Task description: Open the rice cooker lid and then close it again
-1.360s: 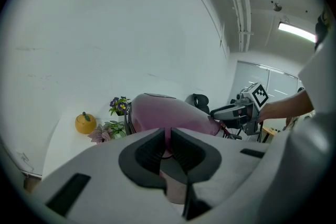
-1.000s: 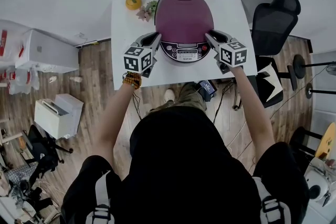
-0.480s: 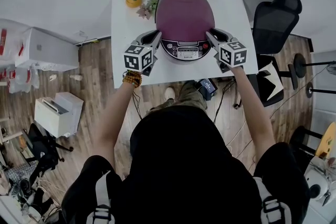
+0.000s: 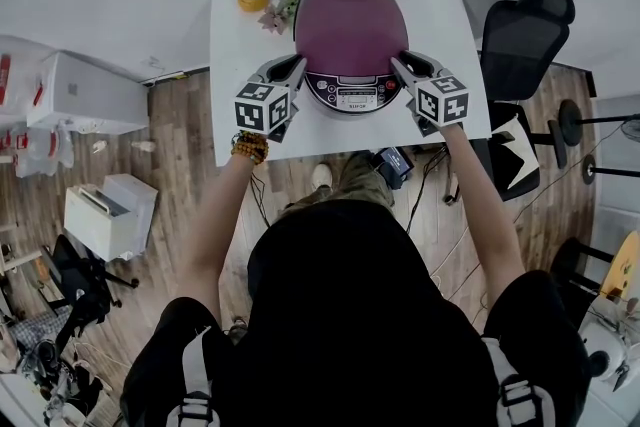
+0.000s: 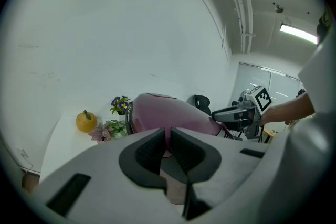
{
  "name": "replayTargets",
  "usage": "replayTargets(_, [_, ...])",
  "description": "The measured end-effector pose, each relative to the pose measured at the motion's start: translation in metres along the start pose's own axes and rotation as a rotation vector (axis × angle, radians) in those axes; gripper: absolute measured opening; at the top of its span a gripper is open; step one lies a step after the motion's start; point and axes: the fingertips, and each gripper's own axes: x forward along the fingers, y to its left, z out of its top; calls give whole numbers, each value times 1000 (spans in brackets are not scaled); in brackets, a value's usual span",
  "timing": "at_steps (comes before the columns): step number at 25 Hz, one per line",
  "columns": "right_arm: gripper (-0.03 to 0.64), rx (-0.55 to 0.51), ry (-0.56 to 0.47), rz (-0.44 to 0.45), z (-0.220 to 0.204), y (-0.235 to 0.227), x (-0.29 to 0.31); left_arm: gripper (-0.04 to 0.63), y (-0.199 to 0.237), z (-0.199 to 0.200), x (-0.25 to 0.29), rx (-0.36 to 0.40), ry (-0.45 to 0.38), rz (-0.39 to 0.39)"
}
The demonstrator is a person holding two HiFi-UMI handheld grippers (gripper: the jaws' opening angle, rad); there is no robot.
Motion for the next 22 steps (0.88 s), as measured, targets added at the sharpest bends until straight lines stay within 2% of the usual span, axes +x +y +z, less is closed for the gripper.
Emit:
replayTargets(4, [101,3,11,7,1,-1,1,51,2,1,1,-21,29,-26])
replayTargets(8, [101,-2,39,16,1,0,0,51,-2,1,0,32,80,-52])
replayTargets(11, [103,-3,64,46,0,1,0,51,-3,1,-2,45,73,-41])
replayTargets(14, [103,-25,43,56,13,0,-3,51,-3,16,-4,71,12,-19])
replayTargets(17, [103,-87,-56,-20,48,-9,-15,51,-1,51,-10,81,-97,16])
replayTargets(19, [103,-147,-121,-71,75,-13,-24,51,-1,78,-16,113,-166,58])
replayTargets(22, [103,-211,-220,-97,117,-8,-40,51,-4,120,-26,161,-261,146])
